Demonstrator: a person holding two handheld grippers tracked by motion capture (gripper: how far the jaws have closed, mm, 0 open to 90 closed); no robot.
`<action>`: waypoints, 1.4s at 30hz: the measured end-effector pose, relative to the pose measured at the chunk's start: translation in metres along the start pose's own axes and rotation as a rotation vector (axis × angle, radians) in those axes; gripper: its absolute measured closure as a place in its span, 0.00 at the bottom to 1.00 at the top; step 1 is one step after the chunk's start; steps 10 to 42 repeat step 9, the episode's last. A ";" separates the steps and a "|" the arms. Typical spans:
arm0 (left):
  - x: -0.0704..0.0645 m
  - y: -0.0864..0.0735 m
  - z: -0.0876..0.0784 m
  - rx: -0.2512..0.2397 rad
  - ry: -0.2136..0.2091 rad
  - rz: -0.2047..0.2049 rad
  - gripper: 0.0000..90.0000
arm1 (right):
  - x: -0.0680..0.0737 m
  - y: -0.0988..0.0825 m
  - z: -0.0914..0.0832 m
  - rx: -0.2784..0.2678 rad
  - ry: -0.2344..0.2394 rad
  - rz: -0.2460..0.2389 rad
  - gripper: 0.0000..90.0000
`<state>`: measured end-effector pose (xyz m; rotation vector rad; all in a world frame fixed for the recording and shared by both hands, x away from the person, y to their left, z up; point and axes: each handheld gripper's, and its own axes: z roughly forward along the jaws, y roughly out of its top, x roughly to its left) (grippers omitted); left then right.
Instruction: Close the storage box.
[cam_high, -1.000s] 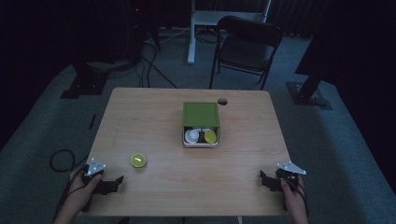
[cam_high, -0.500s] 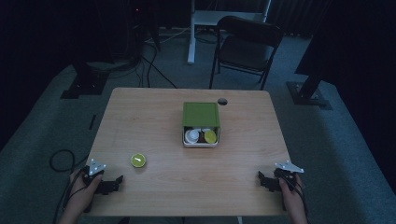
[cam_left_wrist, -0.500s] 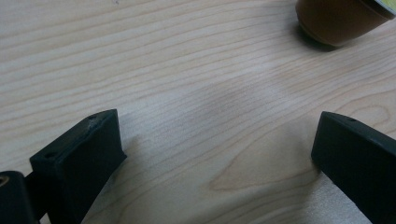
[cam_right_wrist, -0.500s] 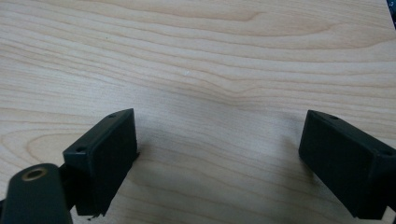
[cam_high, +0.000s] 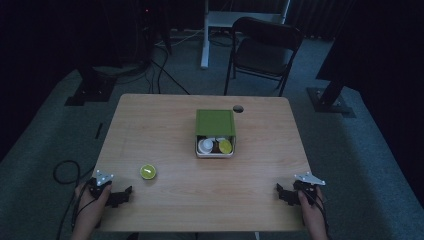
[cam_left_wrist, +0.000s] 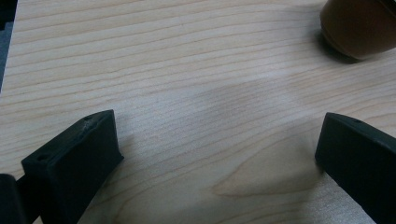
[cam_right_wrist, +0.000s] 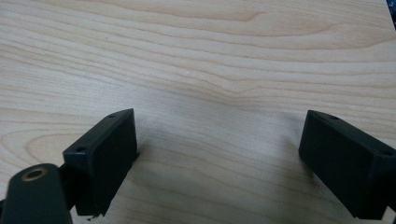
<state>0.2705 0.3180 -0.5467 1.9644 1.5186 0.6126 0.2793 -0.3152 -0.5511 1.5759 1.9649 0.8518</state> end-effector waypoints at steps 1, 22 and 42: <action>0.000 0.000 0.000 0.000 0.001 0.000 0.00 | 0.000 0.000 0.000 0.000 0.000 0.000 0.12; 0.000 0.000 0.000 0.000 0.002 -0.002 0.00 | 0.000 0.000 0.000 0.000 0.000 0.000 0.12; 0.000 0.000 0.000 0.000 0.002 -0.002 0.00 | 0.000 0.000 0.000 0.000 0.000 0.000 0.12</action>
